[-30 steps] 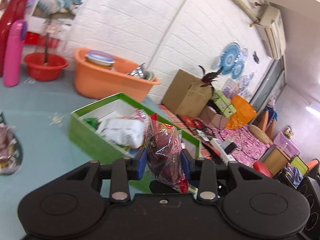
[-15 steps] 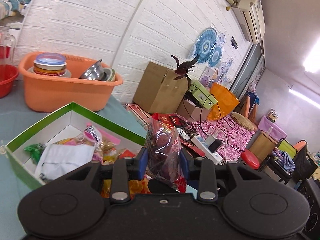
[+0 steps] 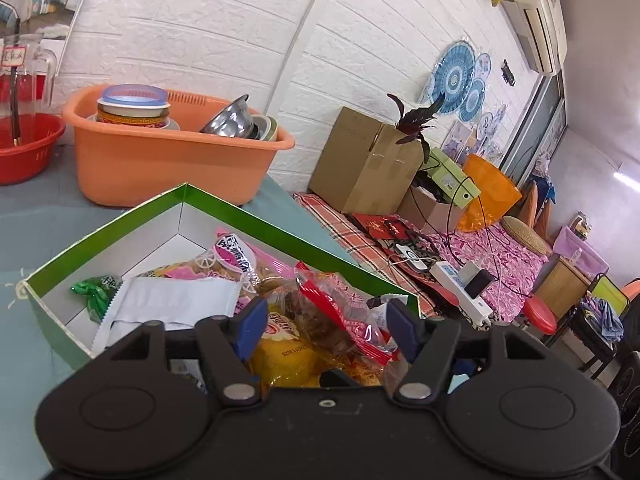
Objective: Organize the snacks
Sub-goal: 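Carry the sausage bag into the green box and open the left tool, then close the left tool on the brown wafer packet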
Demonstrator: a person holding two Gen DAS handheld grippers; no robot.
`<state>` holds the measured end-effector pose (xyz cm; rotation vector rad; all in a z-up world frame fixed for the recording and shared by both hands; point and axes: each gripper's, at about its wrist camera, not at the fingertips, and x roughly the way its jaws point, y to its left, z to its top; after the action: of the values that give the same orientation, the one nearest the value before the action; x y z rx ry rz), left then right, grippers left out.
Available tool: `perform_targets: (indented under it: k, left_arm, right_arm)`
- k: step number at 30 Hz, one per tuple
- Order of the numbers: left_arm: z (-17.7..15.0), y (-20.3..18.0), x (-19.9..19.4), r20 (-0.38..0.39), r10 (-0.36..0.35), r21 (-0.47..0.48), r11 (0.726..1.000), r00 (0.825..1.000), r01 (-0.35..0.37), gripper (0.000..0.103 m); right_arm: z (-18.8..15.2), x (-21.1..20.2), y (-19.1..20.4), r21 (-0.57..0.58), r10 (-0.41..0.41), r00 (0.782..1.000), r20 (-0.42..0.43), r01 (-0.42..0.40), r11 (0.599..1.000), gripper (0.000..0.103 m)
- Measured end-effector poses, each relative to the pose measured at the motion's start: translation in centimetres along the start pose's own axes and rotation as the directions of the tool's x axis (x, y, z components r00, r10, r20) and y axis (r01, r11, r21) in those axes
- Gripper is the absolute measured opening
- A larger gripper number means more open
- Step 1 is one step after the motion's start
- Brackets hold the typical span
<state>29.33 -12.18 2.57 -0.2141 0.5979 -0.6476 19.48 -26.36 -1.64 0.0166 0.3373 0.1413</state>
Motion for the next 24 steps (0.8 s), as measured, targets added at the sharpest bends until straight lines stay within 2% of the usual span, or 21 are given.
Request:
perform_targets:
  k: [3,9,14,17,19,22,24]
  left_arm:
    - [-0.4,-0.5,-1.5,0.028,0.022,-0.008,1.000,0.999,-0.022,0.103]
    - [-1.3,-0.2,-6.4,0.065,0.050,-0.059,0.997,0.997,-0.046,0.103]
    - [-2.7,1.9,-11.3,0.096,0.154,-0.078,0.986,0.983,-0.146,0.103]
    - [-3.8,4.6,-13.9,0.091,0.249,-0.134,0.962,0.964,-0.236,0.103]
    - [-4.5,6.9,-15.5,0.083,0.318,-0.187,0.936,0.944,-0.299,0.103]
    - [-5.6,10.0,-17.4,0.075,0.440,-0.240,0.879,0.895,-0.412,0.103]
    - [-6.2,12.2,-18.3,0.062,0.474,-0.283,0.852,0.878,-0.440,0.103]
  right_arm:
    - [0.3,-1.1,0.3,-0.001,-0.007,1.000,0.021,0.007,1.000,0.103]
    - [0.6,-3.7,1.9,0.004,0.051,0.998,0.024,-0.052,0.999,0.103]
    - [0.8,-5.8,3.8,-0.003,0.117,0.992,0.035,-0.117,0.993,0.103]
    - [0.7,-6.5,5.3,-0.029,0.160,0.987,0.030,-0.159,0.987,0.103]
    - [0.7,-6.8,6.4,-0.046,0.178,0.984,0.021,-0.177,0.983,0.103]
    - [0.6,-6.9,7.6,-0.052,0.206,0.979,0.004,-0.205,0.977,0.103]
    - [0.5,-6.8,8.5,-0.049,0.231,0.973,-0.013,-0.231,0.972,0.103]
